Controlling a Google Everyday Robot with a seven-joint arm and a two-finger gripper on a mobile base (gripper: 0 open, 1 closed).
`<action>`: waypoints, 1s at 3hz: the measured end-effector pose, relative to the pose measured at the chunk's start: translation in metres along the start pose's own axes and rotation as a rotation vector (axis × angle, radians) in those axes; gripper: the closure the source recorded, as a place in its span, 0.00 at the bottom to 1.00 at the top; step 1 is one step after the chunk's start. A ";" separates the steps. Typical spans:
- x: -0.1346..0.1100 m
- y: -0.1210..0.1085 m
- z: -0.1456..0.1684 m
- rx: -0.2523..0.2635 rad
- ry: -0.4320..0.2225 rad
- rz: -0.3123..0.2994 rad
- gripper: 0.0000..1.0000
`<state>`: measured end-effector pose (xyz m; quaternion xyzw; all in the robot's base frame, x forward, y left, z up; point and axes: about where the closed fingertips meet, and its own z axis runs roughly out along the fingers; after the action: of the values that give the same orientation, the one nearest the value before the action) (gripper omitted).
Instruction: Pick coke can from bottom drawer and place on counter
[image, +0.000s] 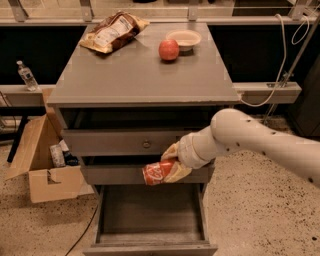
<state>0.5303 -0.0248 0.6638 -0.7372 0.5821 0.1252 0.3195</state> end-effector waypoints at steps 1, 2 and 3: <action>-0.020 -0.029 -0.060 0.060 0.004 0.006 1.00; -0.045 -0.080 -0.133 0.093 0.022 0.062 1.00; -0.052 -0.126 -0.174 0.123 0.007 0.138 1.00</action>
Offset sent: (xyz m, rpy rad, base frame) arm 0.0612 -0.0607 0.2374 0.0123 -0.0426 -0.1668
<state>0.6010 -0.0764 0.8667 -0.6747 0.6392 0.1086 0.3527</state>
